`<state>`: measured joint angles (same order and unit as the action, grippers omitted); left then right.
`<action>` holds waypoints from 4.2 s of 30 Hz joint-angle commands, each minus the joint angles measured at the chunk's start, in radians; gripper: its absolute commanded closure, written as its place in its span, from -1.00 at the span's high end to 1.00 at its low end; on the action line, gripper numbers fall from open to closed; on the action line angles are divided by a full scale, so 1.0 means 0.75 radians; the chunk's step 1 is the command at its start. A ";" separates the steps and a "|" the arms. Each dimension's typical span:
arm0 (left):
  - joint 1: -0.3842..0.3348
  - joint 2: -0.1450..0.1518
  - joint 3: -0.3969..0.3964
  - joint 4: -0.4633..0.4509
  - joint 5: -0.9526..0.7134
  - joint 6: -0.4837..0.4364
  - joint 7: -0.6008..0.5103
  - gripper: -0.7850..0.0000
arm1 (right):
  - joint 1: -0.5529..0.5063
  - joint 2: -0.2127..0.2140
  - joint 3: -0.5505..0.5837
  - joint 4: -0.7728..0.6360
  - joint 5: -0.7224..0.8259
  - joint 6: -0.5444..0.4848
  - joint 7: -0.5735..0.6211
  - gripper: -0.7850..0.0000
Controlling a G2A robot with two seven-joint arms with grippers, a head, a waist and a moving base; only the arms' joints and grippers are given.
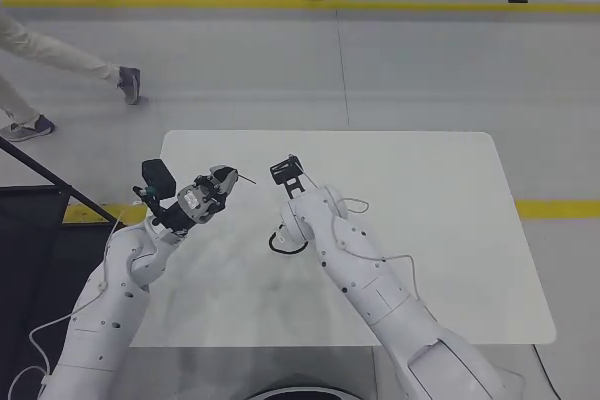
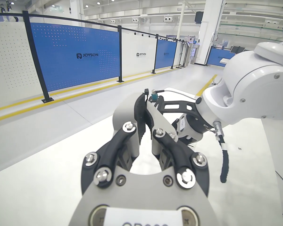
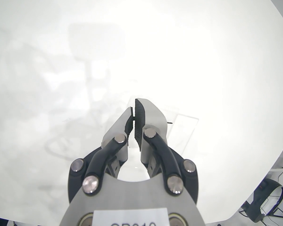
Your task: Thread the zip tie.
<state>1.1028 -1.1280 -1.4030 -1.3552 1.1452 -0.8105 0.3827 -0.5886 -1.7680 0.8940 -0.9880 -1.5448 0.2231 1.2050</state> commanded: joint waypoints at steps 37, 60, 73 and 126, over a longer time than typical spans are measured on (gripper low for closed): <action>0.002 0.000 0.001 -0.003 -0.003 0.007 -0.002 -1.00 | -0.286 0.016 0.113 -0.413 -0.286 0.022 -0.125 -1.00; -0.079 0.008 0.052 -0.081 0.051 -0.050 -0.249 -1.00 | -1.107 0.235 0.639 -1.239 -0.349 -1.106 -1.199 -1.00; -0.079 0.006 0.094 -0.103 0.046 -0.073 -0.335 -1.00 | -1.109 0.244 0.626 -1.245 -0.398 -1.132 -1.266 -1.00; -0.341 0.106 0.545 0.018 -0.631 -0.269 -1.015 -1.00 | -1.162 0.499 0.657 -1.211 -0.716 -1.452 -2.376 -1.00</action>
<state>0.8484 -1.0513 -0.9988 -1.3409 0.6724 -1.0123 -0.3805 -1.4605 -1.3957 1.3881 -1.8960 -2.0858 -0.8672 -0.5797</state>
